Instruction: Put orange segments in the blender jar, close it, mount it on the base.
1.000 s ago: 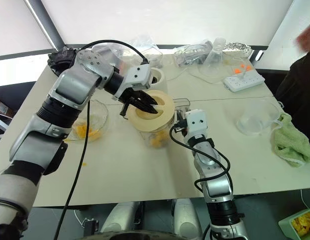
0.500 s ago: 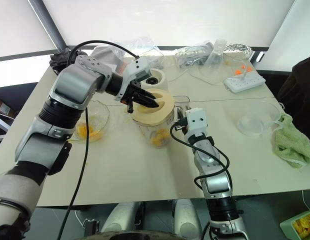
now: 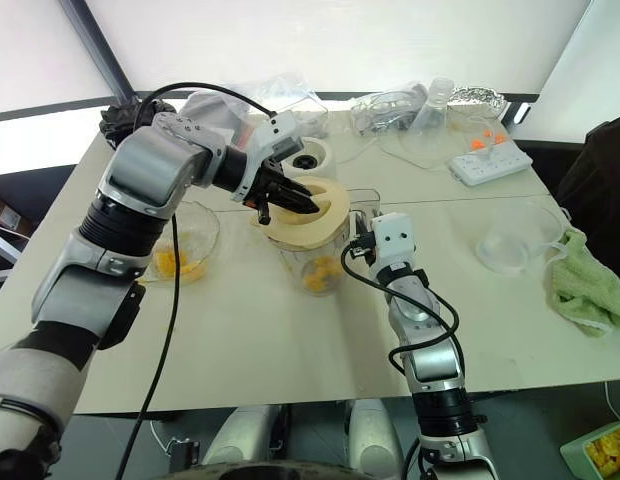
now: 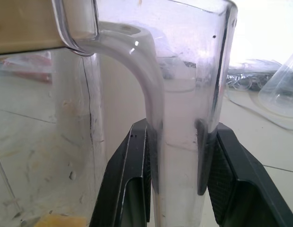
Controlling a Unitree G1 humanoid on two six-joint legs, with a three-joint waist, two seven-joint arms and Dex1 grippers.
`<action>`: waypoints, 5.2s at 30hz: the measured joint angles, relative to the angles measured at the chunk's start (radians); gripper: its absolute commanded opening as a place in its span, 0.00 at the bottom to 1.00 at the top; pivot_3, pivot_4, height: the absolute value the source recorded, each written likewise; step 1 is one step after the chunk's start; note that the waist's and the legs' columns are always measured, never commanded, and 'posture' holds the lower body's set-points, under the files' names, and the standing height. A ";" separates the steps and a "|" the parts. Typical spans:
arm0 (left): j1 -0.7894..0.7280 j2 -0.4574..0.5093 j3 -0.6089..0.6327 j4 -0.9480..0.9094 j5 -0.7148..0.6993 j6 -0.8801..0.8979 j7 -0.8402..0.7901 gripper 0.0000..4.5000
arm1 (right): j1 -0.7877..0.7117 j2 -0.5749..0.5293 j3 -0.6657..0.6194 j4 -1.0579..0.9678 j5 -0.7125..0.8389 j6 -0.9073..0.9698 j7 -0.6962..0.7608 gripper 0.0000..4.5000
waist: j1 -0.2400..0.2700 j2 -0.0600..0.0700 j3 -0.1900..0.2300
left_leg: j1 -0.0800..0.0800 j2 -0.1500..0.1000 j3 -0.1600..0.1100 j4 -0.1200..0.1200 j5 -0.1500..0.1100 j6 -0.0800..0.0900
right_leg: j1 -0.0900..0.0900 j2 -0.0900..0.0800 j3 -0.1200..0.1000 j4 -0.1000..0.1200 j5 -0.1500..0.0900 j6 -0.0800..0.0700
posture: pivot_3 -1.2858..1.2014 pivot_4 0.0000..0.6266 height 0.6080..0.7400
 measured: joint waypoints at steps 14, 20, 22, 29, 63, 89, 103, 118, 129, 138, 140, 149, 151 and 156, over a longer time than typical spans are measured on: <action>0.043 0.002 0.015 -0.056 -0.014 -0.028 0.035 0.06 | 0.008 -0.002 -0.005 0.000 0.000 -0.010 0.005 0.21 | 0.001 0.000 0.000 | 0.000 0.000 0.000 0.000 0.000 0.000 | 0.000 -0.001 0.000 -0.001 0.000 0.000 | 0.52 0.24 1.00; 0.117 -0.010 0.056 -0.072 -0.034 -0.185 0.069 0.06 | 0.019 -0.003 -0.016 -0.007 0.000 -0.013 0.003 0.21 | 0.003 0.000 0.000 | 0.000 -0.001 0.000 0.000 0.000 0.000 | 0.000 -0.002 0.000 -0.002 0.000 0.000 | 0.52 0.24 1.00; 0.124 -0.011 0.066 -0.073 -0.053 -0.184 0.069 0.06 | 0.029 -0.004 -0.016 -0.020 -0.002 -0.013 0.003 0.21 | 0.005 0.000 0.000 | -0.001 -0.001 -0.001 0.000 0.000 0.000 | 0.000 -0.003 0.000 -0.002 0.000 0.000 | 0.52 0.24 1.00; 0.124 -0.010 0.058 -0.076 -0.057 -0.185 0.073 0.06 | 0.038 -0.006 -0.019 -0.030 -0.008 -0.013 0.003 0.21 | 0.005 0.000 0.000 | -0.002 -0.002 0.000 -0.001 0.000 0.000 | 0.000 -0.004 -0.001 -0.003 0.000 0.000 | 0.52 0.24 1.00; 0.074 -0.165 0.503 0.011 -0.286 -0.049 0.515 0.99 | 0.065 -0.007 -0.063 -0.086 -0.008 -0.040 0.011 0.21 | -0.010 -0.010 0.010 | -0.012 -0.002 0.002 -0.016 0.001 -0.002 | -0.022 -0.003 0.001 0.000 0.004 0.002 | 0.52 0.24 1.00; 0.769 0.326 0.656 -0.662 -0.657 -0.013 0.365 0.99 | -0.090 -0.031 -0.147 -0.018 0.059 -0.012 0.070 0.21 | -0.020 -0.011 0.012 | -0.018 0.000 0.001 -0.015 0.007 -0.012 | -0.028 0.001 0.002 0.002 0.005 -0.007 | 0.52 0.24 1.00; 0.875 0.161 0.559 -0.683 -0.530 -0.210 0.581 0.99 | -0.580 -0.177 -0.354 -0.027 0.249 0.471 -0.002 0.21 | -0.012 -0.010 0.012 | -0.019 0.000 0.004 -0.015 0.007 -0.012 | -0.031 0.001 0.002 0.002 0.009 -0.005 | 0.52 0.24 1.00; 0.967 0.097 0.531 -0.728 -0.492 -0.286 0.696 0.99 | -1.020 -0.075 -0.233 0.584 0.221 0.244 0.069 0.21 | -0.009 -0.010 0.012 | -0.021 0.000 0.004 -0.016 0.007 -0.012 | -0.032 0.002 0.001 0.003 0.009 -0.006 | 0.52 0.24 1.00; 1.011 0.088 0.534 -0.782 -0.493 -0.287 0.770 0.99 | -1.045 -0.035 -0.234 0.955 0.179 -0.050 0.106 0.21 | -0.012 -0.010 0.012 | -0.022 0.000 0.004 -0.016 0.007 -0.012 | -0.033 0.002 0.001 0.003 0.009 -0.006 | 0.52 0.24 1.00; 1.039 0.090 0.535 -0.814 -0.497 -0.283 0.798 0.99 | -1.068 -0.034 -0.252 1.090 0.179 -0.169 0.113 0.21 | -0.012 -0.010 0.012 | -0.022 0.000 0.004 -0.016 0.008 -0.012 | -0.033 0.002 0.001 0.003 0.010 -0.006 | 0.52 0.24 1.00; 1.039 0.092 0.535 -0.818 -0.498 -0.282 0.799 0.99 | -1.071 -0.034 -0.251 1.109 0.175 -0.175 0.113 0.21 | -0.012 -0.009 0.012 | -0.021 0.000 0.004 -0.016 0.008 -0.012 | -0.033 0.002 0.001 0.003 0.010 -0.007 | 0.52 0.24 1.00; 1.041 0.091 0.533 -0.819 -0.508 -0.282 0.812 0.99 | -1.071 -0.022 -0.246 1.144 0.154 -0.230 0.114 0.21 | -0.013 -0.009 0.012 | -0.021 0.000 0.004 -0.016 0.008 -0.012 | -0.033 0.002 0.001 0.004 0.010 -0.007 | 0.52 0.24 1.00; 1.041 0.091 0.532 -0.819 -0.508 -0.282 0.816 0.99 | -1.071 -0.021 -0.245 1.151 0.145 -0.242 0.113 0.21 | -0.013 -0.009 0.012 | -0.021 0.000 0.004 -0.016 0.008 -0.012 | -0.033 0.002 0.001 0.004 0.010 -0.007 | 0.52 0.24 1.00; 1.042 0.091 0.530 -0.819 -0.506 -0.283 0.819 0.99 | -1.043 -0.011 -0.237 1.133 0.134 -0.264 0.100 0.21 | -0.013 -0.010 0.012 | -0.020 0.000 0.004 -0.015 0.008 -0.013 | -0.032 0.002 0.001 0.005 0.010 -0.007 | 0.52 0.24 1.00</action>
